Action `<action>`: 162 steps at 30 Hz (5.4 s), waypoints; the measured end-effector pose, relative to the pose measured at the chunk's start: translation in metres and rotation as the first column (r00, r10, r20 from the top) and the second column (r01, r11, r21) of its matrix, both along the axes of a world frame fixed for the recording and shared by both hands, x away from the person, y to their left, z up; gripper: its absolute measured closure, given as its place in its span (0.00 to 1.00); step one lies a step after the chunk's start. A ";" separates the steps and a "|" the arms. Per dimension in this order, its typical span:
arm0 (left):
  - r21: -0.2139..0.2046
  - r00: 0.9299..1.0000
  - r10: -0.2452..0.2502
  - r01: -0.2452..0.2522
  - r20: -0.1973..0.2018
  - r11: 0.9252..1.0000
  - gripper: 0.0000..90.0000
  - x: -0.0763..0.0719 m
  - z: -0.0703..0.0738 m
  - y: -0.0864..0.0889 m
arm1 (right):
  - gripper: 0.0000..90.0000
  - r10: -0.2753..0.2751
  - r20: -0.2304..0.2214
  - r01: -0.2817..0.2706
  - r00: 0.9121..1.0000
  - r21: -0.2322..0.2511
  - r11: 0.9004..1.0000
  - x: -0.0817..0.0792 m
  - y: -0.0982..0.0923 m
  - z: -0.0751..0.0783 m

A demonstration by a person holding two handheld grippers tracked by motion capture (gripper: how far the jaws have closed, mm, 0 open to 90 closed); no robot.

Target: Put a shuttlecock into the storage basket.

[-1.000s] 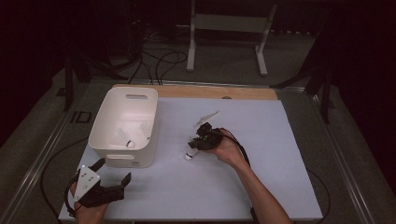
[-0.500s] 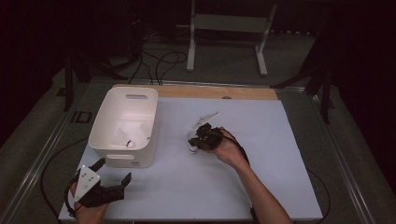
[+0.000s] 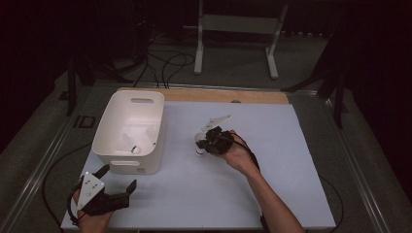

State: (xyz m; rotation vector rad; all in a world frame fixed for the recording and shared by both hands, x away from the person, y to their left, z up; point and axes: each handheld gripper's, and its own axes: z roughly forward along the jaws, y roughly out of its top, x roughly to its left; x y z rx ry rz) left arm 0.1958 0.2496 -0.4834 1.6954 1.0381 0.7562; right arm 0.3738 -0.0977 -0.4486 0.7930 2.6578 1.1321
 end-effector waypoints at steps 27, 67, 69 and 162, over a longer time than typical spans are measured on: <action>-0.002 1.000 0.003 -0.003 -0.001 1.000 0.00 0.000 0.000 0.000 | 1.00 -0.020 0.054 0.018 0.998 0.032 0.999 -0.003 0.001 0.014; -0.001 1.000 0.005 -0.005 -0.001 1.000 0.00 0.000 0.000 0.000 | 1.00 -0.040 0.111 0.033 0.993 0.060 0.998 -0.003 0.002 0.036; -0.001 1.000 0.005 -0.005 -0.001 1.000 0.00 0.000 0.000 0.000 | 1.00 -0.041 0.110 0.034 0.993 0.062 0.997 -0.003 0.003 0.037; -0.004 1.000 0.002 -0.002 -0.003 1.000 0.00 0.000 0.000 0.000 | 1.00 -0.061 0.181 0.045 0.982 0.093 0.995 -0.001 0.007 0.076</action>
